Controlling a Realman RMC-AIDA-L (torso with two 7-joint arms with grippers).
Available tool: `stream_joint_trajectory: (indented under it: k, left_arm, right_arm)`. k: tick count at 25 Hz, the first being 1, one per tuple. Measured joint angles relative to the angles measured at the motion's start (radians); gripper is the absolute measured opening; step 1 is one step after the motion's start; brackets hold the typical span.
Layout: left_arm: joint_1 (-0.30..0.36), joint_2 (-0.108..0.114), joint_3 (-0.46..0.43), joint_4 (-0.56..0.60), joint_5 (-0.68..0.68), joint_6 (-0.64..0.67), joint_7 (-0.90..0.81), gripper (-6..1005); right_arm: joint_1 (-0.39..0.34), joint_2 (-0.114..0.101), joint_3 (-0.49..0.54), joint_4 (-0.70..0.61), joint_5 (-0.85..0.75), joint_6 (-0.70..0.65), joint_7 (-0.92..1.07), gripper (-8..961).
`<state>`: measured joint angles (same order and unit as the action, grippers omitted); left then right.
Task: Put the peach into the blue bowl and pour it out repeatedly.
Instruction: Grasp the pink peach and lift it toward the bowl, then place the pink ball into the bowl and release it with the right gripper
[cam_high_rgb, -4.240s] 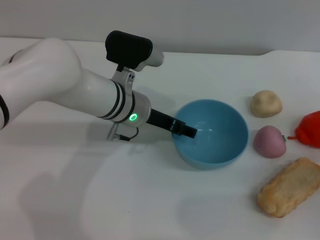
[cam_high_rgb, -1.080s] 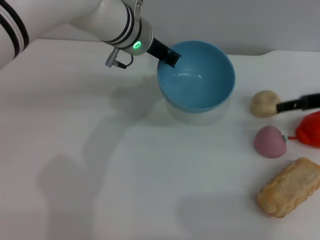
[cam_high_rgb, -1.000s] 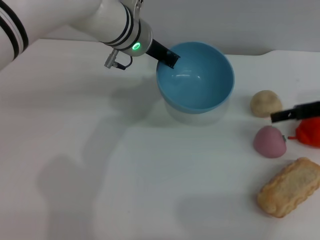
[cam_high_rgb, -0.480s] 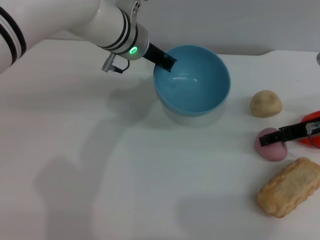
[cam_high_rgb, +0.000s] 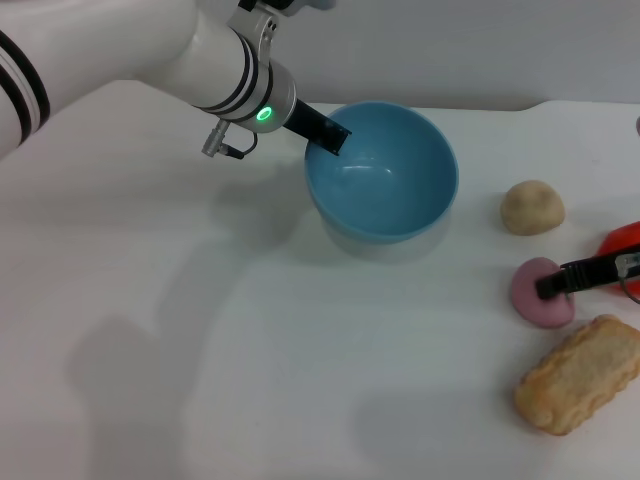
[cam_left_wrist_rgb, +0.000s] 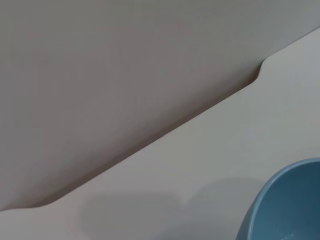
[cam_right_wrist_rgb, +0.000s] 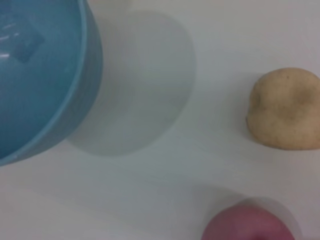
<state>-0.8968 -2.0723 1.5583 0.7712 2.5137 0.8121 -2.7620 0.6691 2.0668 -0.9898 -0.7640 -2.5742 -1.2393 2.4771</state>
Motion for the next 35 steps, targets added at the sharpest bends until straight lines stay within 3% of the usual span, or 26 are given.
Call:
stream_joint_trajectory:
  k: [2, 6, 10, 14, 20, 27, 35]
  left_arm:
    - [0.002, 0.0, 0.003, 0.0, -0.005, -0.003, 0.0, -2]
    - [0.006, 0.0, 0.007, 0.0, -0.018, -0.007, -0.001, -2]
    - [0.008, 0.0, 0.013, 0.0, -0.022, -0.008, -0.002, -1]
    - [0.007, 0.0, 0.015, 0.0, -0.025, -0.009, -0.002, -1]
    - [0.0, -0.001, 0.039, 0.0, -0.043, -0.008, -0.002, -1]
    - [0.0, -0.003, 0.099, -0.001, -0.103, -0.017, -0.002, -2]
    - [0.008, -0.003, 0.108, -0.001, -0.109, -0.025, -0.002, -2]
  right_arm:
    - [-0.005, 0.0, -0.001, -0.005, 0.0, -0.002, -0.006, 453]
    - [-0.018, 0.0, 0.0, -0.028, 0.006, -0.013, -0.026, 269]
    - [-0.049, 0.009, -0.004, -0.159, 0.065, -0.091, -0.067, 73]
    - [-0.052, 0.007, 0.021, -0.301, 0.171, -0.212, -0.11, 54]
    - [0.001, 0.005, 0.008, -0.436, 0.242, -0.261, -0.117, 67]
    - [0.095, 0.001, -0.083, -0.315, 0.249, -0.127, -0.132, 92]
    - [0.097, 0.005, -0.191, -0.253, 0.251, 0.015, -0.133, 121]
